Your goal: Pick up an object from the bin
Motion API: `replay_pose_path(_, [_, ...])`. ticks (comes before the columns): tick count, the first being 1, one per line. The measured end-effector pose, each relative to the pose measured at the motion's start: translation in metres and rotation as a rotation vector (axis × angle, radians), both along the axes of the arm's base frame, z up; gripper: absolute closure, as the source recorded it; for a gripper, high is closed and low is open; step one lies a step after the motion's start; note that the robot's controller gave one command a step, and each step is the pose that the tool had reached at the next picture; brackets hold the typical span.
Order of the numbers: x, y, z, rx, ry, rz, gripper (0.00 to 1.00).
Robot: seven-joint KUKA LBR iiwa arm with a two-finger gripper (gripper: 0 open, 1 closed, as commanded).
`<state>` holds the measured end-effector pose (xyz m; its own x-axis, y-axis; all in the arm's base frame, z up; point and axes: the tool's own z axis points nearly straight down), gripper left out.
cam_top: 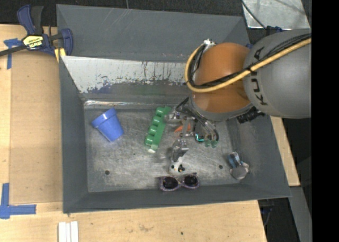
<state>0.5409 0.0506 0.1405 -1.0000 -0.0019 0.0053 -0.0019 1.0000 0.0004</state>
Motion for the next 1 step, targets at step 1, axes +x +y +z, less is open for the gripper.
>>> replay_pose_path(1, [0.002,-0.0002,0.0043,0.0,-0.008,-0.002,0.0])
